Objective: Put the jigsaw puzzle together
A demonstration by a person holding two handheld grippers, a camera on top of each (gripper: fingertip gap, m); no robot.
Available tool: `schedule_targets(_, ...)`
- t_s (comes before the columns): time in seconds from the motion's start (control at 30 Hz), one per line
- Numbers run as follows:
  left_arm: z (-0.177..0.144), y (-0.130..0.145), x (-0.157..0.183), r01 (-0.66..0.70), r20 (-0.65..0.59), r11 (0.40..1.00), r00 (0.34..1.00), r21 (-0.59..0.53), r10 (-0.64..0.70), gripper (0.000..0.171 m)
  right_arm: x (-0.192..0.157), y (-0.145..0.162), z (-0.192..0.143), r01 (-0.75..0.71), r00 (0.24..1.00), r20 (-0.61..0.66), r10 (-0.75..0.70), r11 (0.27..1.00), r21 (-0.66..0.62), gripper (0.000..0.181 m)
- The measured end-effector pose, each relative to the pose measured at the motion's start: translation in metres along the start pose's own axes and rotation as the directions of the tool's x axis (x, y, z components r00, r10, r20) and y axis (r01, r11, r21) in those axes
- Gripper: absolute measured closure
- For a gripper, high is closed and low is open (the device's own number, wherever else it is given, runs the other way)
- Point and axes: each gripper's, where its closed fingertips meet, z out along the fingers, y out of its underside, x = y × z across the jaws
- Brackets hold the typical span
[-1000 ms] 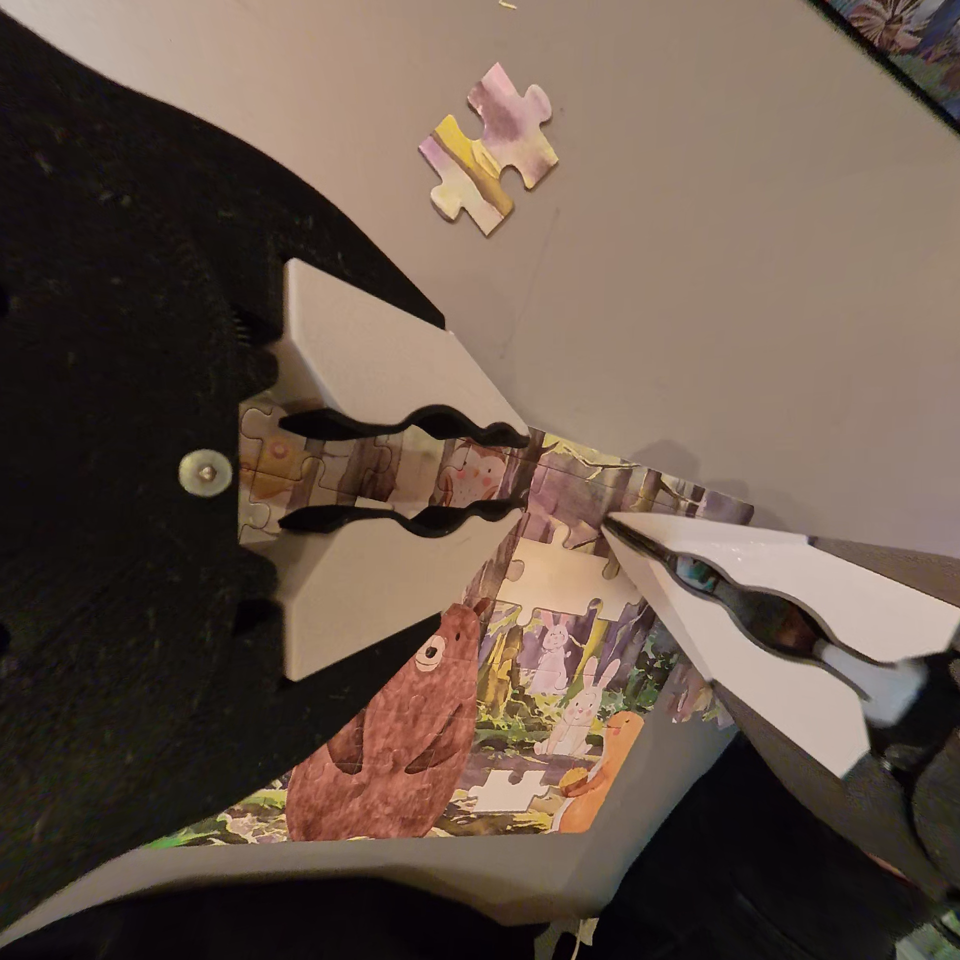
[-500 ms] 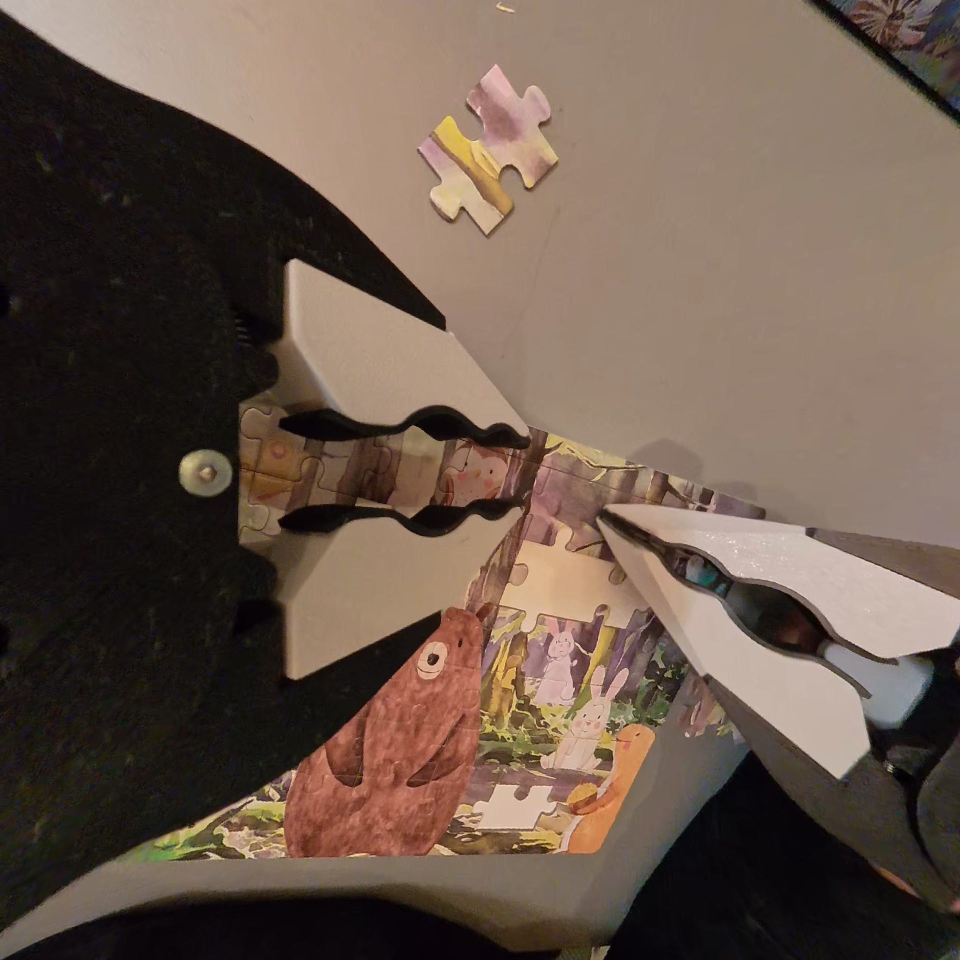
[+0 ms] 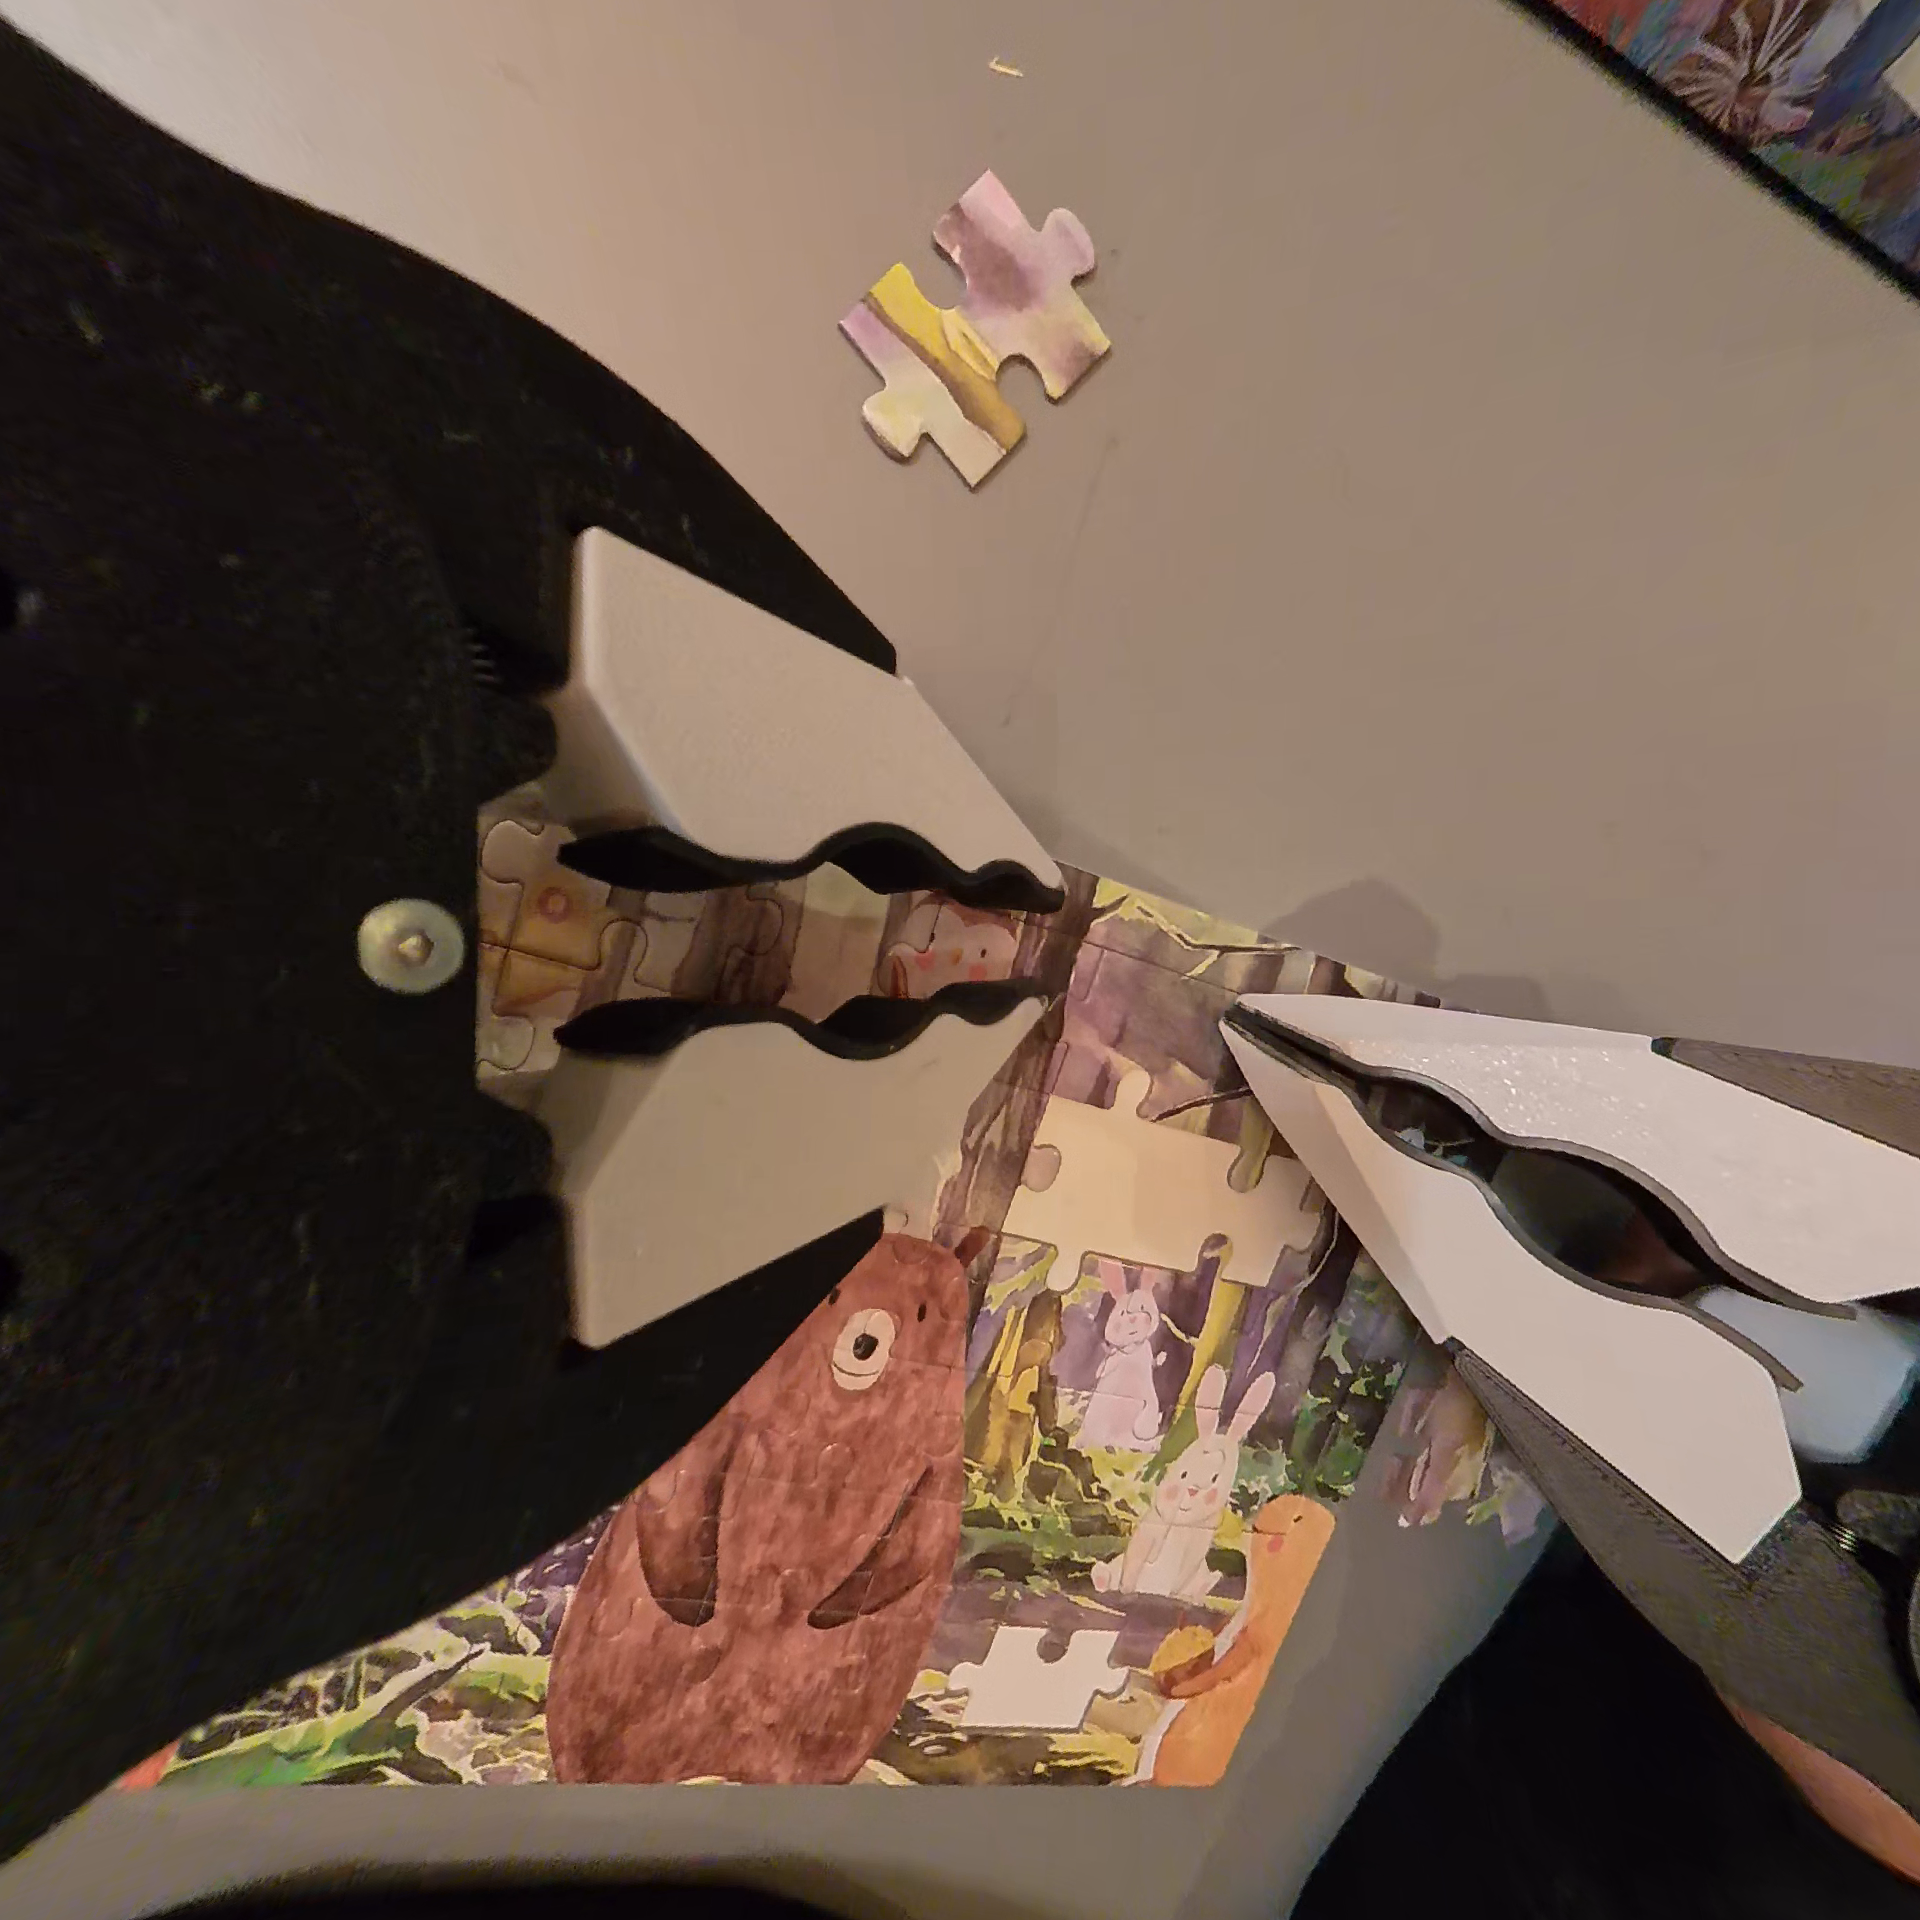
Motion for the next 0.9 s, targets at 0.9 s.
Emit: schedule_targets(0.9, 0.0020, 0.0004, -0.0014, -0.073, 0.076, 0.997, 0.994, -0.014, 0.074, 0.162, -0.0001, -0.0001, 0.0004, 0.041, 0.998, -0.047, -0.042, 0.999, -0.026, 0.181)
